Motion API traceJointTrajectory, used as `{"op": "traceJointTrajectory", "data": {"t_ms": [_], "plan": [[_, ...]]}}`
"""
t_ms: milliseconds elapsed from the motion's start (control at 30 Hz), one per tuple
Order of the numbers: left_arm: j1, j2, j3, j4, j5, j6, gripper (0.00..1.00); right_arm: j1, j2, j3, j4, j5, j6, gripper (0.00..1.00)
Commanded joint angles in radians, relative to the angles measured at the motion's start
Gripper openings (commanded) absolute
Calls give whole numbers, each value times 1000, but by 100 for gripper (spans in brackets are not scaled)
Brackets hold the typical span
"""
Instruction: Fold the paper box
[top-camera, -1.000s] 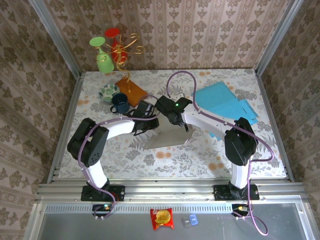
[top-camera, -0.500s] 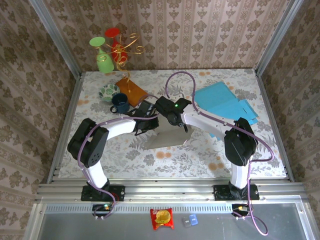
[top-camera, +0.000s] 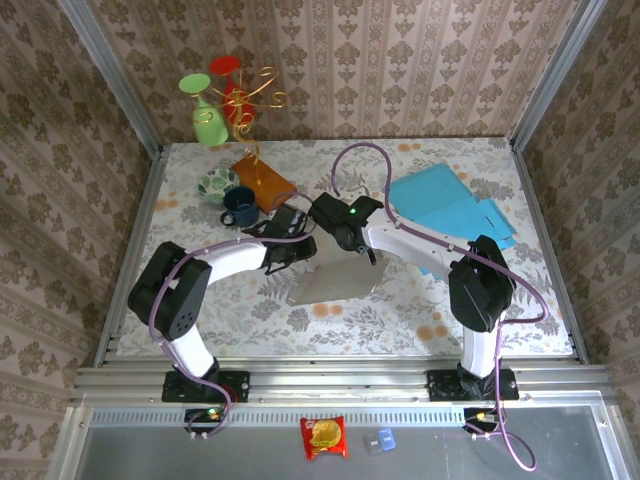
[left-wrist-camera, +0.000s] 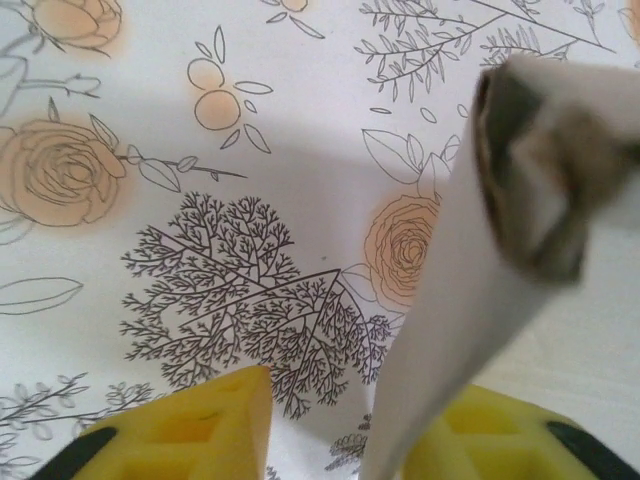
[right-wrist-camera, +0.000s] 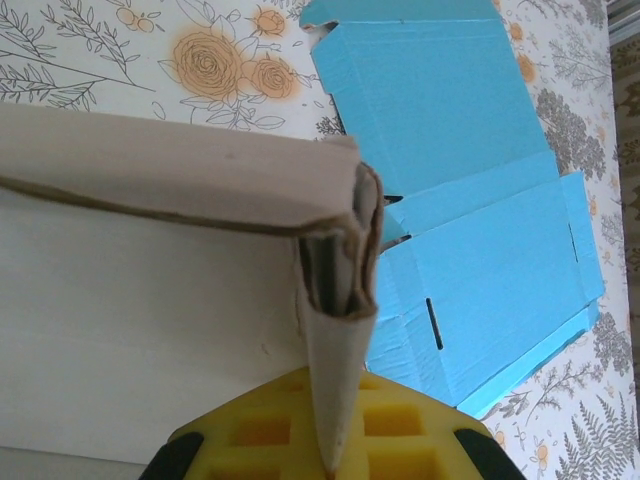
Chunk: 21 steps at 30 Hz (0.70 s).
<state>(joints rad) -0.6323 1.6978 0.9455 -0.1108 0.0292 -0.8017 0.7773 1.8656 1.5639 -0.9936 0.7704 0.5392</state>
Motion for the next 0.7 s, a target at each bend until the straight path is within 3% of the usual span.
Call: {"op": "traceJointTrajectory", "data": {"t_ms": [0, 333, 533, 667], "plan": [[20, -47, -7, 56, 28, 40, 42, 2, -6, 7, -35, 31, 29, 0], [62, -20, 1, 97, 163, 84, 37, -1, 6, 11, -34, 18, 25, 0], [53, 13, 13, 66, 169, 98, 33, -9, 5, 11, -30, 12, 21, 0], [48, 40, 19, 52, 150, 104, 24, -10, 6, 12, -27, 10, 17, 0]]}}
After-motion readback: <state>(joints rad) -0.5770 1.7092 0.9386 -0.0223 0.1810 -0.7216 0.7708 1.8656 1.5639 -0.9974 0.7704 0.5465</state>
